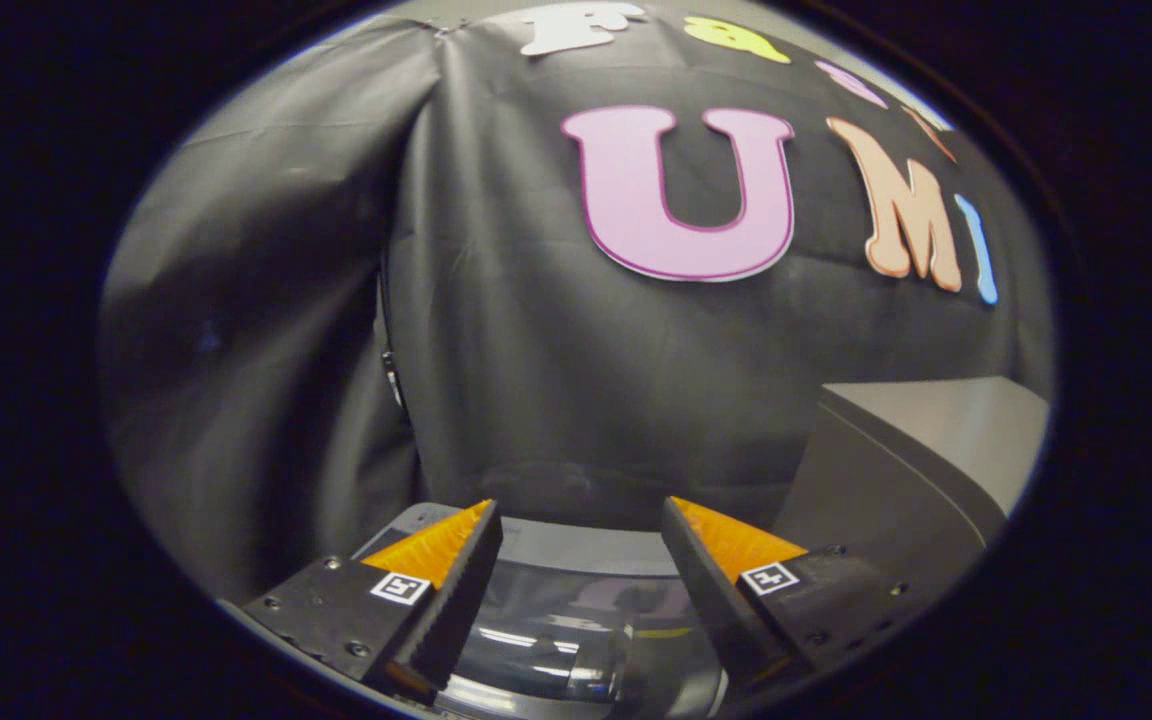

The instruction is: Put the clothes into the washing machine and then close the washing machine lid.

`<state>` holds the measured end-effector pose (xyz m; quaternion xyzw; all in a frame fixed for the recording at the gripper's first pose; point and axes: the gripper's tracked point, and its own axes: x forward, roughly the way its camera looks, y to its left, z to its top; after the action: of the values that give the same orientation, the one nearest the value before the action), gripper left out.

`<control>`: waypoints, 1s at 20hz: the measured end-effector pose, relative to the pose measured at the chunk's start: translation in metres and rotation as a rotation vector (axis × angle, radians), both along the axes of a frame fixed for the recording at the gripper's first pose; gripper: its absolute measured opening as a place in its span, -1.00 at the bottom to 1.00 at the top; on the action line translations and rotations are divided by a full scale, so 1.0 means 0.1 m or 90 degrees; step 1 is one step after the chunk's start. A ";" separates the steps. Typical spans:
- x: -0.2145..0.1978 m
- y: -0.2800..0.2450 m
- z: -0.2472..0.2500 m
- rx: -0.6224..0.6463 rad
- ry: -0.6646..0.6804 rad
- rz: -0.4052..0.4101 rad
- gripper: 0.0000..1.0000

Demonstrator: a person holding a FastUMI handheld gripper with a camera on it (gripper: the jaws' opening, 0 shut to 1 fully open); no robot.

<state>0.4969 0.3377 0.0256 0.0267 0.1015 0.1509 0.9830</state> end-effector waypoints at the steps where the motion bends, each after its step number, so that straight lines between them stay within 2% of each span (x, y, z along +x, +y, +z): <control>1: 0.00 0.00 0.06 0.006 -0.015 0.011 0.95; 4: -0.03 -0.09 0.25 0.046 -0.057 0.029 0.94; 11: -0.53 -0.55 0.76 0.130 -0.103 0.038 0.93; 16: -0.79 -1.17 1.03 0.185 -0.137 0.010 0.93; 20: -1.08 -1.76 1.20 0.182 -0.187 -0.034 0.92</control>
<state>0.3886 0.1617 0.1459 0.1468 -0.0659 0.1400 0.9770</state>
